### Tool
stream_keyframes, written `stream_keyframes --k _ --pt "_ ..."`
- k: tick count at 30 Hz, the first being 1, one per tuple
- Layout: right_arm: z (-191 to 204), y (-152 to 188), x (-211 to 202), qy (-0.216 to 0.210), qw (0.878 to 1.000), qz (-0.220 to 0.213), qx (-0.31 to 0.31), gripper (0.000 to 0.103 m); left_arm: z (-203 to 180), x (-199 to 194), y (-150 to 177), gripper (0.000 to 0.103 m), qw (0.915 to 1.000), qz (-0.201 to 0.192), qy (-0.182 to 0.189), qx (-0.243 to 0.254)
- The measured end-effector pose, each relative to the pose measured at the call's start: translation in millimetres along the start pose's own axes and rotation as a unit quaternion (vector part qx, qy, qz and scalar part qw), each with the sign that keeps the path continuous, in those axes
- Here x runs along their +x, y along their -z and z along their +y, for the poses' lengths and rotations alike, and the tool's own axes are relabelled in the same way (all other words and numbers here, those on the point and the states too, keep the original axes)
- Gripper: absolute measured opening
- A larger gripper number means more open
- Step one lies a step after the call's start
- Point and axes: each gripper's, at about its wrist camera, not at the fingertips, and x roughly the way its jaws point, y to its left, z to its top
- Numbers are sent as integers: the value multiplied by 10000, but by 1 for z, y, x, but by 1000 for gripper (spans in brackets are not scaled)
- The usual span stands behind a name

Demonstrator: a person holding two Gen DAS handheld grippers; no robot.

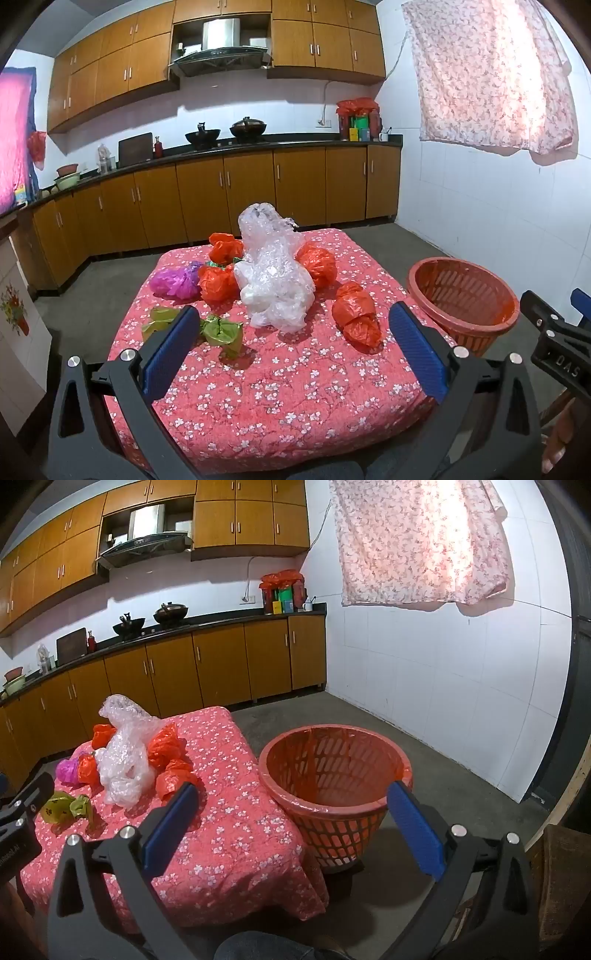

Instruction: Collect trash

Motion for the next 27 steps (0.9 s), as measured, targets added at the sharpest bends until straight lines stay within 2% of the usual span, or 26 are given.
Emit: stream_keyframes --k 27 --pt "-1 -3 -3 12 10000 -26 -26 99 0 0 0 101 10000 11 4 -3"
